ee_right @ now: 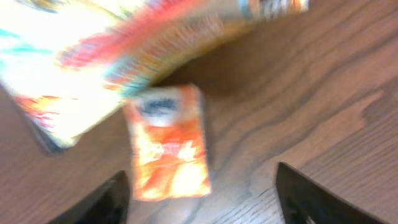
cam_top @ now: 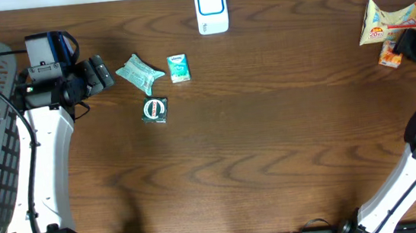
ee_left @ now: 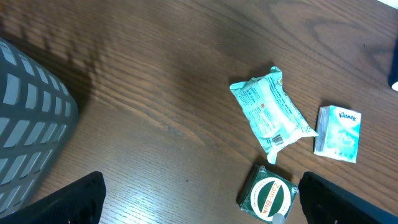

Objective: Scan the item barcode
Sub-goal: 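Move the right gripper back toward the scanner and centre items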

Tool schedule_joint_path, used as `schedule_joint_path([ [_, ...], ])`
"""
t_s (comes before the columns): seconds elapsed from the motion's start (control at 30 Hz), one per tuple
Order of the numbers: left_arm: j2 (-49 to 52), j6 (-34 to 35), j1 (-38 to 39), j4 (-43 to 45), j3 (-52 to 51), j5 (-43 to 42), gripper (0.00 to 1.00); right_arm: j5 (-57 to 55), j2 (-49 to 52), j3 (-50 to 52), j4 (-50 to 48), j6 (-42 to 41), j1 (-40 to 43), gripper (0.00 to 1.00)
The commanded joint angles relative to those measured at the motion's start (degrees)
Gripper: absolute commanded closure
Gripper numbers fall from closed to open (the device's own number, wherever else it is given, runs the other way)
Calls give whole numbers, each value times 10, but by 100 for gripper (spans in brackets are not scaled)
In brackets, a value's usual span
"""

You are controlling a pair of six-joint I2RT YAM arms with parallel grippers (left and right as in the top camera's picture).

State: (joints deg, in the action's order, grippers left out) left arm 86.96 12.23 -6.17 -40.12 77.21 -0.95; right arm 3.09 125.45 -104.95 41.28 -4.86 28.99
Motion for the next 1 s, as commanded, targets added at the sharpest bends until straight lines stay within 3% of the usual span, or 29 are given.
schedule_joint_path([
  [0.0,3,5,-2,-2,-3,4,2,82,-80,-11,-8,-2,-18,23],
  [0.17,3,5,-2,-2,-3,4,2,342,-105,-11,-28,-56,-42,20],
  [0.23,3,5,-2,-2,-3,4,2,422,-101,-11,-31,-69,-62,3],
  [0.37,3,5,-2,-2,-3,4,3,436,-87,-11,-44,-66,-126,1],
  [0.67,3,5,-2,-2,-3,4,2,329,-44,-11,-166,-72,-337,27],
  [0.8,3,5,-2,-2,-3,4,2,195,-32,-11,-231,-119,-426,53],
  [0.93,3,5,-2,-2,-3,4,2,92,-30,-11,-266,-129,-495,57],
  [0.97,3,5,-2,-2,-3,4,2,80,-30,-11,-273,-129,-508,62],
])
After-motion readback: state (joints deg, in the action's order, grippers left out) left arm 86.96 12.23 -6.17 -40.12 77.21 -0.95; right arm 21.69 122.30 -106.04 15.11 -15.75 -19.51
